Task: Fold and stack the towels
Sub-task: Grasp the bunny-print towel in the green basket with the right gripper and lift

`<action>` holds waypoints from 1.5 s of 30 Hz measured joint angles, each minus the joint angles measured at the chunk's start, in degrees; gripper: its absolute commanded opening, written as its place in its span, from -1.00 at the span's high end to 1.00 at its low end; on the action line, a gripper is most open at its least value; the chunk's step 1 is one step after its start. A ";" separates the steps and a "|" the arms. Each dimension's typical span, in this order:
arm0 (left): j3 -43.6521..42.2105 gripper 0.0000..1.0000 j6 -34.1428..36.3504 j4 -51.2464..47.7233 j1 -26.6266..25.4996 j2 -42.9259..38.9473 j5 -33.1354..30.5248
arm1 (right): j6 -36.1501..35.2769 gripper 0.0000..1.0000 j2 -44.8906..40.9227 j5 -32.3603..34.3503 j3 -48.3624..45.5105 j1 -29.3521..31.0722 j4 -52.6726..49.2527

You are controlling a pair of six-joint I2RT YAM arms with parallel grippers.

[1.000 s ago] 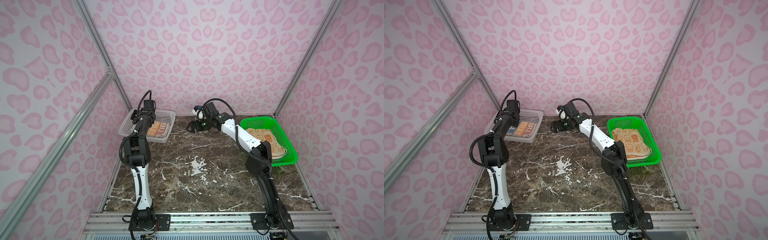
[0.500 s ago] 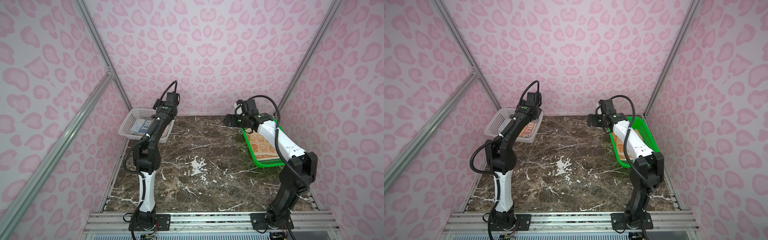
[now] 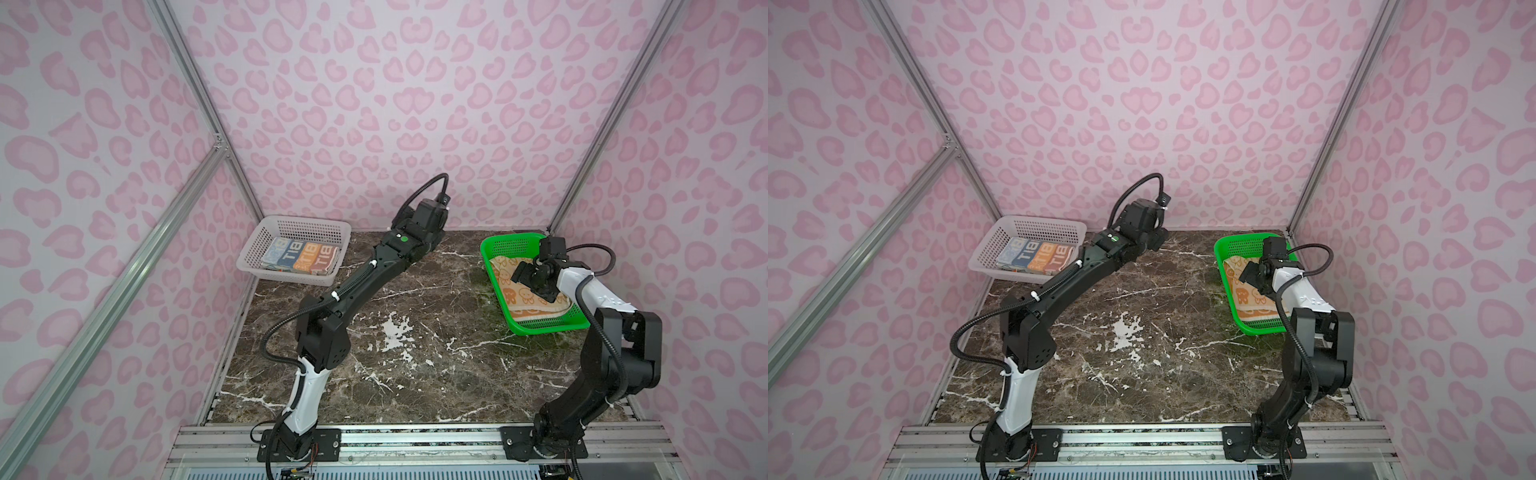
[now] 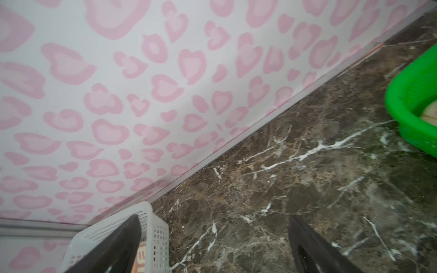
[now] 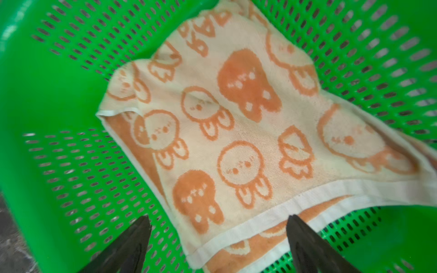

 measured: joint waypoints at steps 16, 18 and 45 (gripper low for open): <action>0.00 -0.95 1.84 0.70 -8.33 4.68 -0.52 | 0.52 0.68 10.93 1.99 0.39 -0.42 4.11; -0.37 -0.95 0.24 0.59 -8.52 4.57 0.55 | 0.74 0.87 11.21 1.57 0.31 -0.39 5.68; -16.35 -0.95 -12.17 -1.81 -6.36 -11.65 -6.80 | -0.20 1.00 -7.08 -5.84 17.31 14.23 -7.15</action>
